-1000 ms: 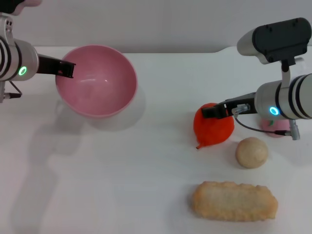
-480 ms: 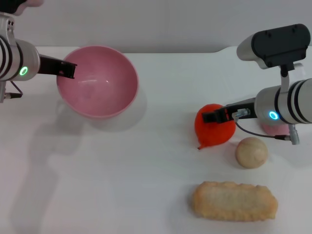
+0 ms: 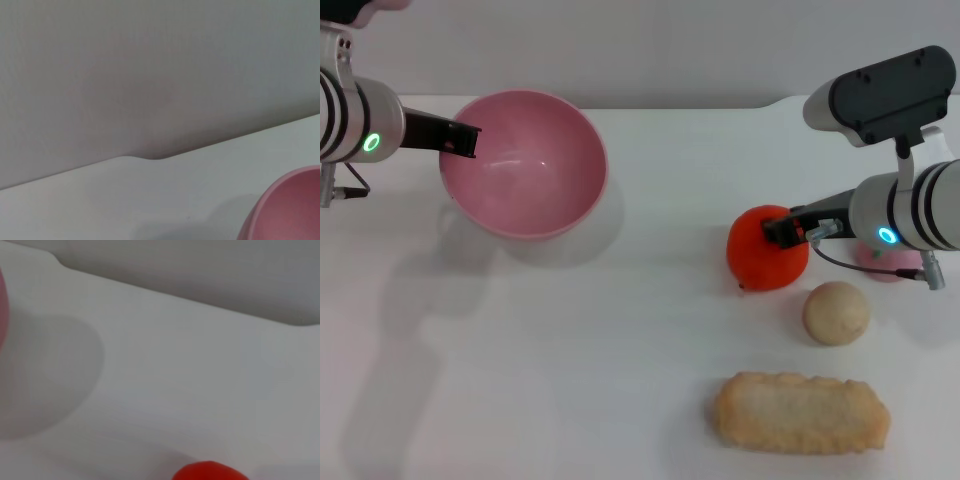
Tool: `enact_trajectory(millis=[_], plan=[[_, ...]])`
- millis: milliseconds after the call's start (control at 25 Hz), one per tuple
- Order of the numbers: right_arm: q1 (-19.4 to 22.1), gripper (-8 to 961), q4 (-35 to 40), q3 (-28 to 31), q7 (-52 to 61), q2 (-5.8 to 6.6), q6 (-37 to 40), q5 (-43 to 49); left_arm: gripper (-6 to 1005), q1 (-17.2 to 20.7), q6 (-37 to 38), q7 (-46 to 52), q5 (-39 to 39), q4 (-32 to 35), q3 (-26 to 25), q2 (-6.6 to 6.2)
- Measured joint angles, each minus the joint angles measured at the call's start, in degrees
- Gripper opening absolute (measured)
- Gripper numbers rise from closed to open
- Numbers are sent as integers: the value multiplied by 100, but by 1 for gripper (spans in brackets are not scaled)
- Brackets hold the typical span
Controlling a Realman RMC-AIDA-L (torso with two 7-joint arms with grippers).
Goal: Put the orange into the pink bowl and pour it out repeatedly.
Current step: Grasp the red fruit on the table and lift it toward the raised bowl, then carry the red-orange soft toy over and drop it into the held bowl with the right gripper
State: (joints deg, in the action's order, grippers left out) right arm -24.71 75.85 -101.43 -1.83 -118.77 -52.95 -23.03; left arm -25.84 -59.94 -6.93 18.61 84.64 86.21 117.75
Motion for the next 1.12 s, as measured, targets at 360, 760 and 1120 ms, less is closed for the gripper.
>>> enact_trajectory(millis=[360,760,1120], plan=[[52,288,143,-13,-126,-1,341,54,48,0,5,-2,3,-8,0,2],[478,54,1762,137,-253,-5,-71,319,48,-19,64,-2,62,-143,46,14],[448,58,3155,90,-268,-10,-405,355,49,-433,344,66,499,-611,706,49]])
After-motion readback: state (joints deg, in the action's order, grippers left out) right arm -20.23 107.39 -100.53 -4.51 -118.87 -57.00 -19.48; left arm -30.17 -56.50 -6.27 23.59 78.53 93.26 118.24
